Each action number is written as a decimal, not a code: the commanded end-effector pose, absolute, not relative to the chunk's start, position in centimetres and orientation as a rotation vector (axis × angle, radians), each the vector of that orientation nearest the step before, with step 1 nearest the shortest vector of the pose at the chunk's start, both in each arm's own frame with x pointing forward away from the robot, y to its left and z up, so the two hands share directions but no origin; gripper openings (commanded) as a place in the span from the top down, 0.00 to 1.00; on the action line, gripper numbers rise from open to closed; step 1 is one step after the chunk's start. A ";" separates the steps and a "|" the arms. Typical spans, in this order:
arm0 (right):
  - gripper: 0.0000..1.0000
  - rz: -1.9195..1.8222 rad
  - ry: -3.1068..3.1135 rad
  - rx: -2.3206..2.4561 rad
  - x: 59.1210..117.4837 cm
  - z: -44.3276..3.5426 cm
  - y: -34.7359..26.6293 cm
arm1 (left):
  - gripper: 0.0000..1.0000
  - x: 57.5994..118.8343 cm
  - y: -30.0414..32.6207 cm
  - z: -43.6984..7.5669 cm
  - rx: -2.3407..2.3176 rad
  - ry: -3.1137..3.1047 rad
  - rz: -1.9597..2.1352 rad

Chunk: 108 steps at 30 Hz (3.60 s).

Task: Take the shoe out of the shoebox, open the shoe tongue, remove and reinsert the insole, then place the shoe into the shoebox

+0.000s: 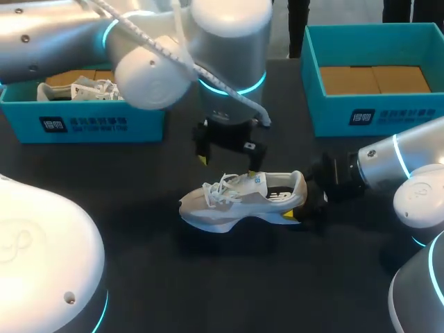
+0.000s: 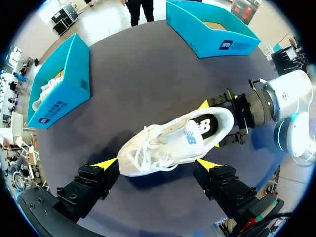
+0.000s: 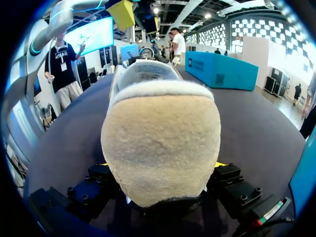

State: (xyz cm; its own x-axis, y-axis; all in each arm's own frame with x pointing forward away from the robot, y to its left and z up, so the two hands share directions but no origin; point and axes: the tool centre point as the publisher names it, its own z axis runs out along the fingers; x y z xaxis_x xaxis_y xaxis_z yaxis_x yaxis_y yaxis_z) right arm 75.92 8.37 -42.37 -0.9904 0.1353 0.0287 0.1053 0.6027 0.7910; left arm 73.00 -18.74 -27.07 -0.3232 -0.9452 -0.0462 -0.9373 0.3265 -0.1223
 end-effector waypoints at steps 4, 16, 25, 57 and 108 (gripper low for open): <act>1.00 1.365 2.783 0.211 76.0 -42.6 8.7 | 0.00 73.3 -21.0 -28.8 -1.785 2.449 -0.083; 1.00 1.365 2.783 0.211 76.0 -42.6 8.7 | 0.00 73.7 -23.6 -30.0 -1.804 2.450 -0.043; 1.00 1.365 2.783 0.211 76.0 -42.6 8.7 | 0.00 74.8 -25.0 -31.1 -1.757 2.475 0.043; 1.00 1.365 2.783 0.211 76.0 -42.6 8.7 | 0.00 75.3 -24.5 -34.1 -1.777 2.341 0.234; 1.00 1.365 2.783 0.211 76.0 -42.6 8.7 | 0.00 73.8 -20.1 -32.3 -1.886 2.090 0.287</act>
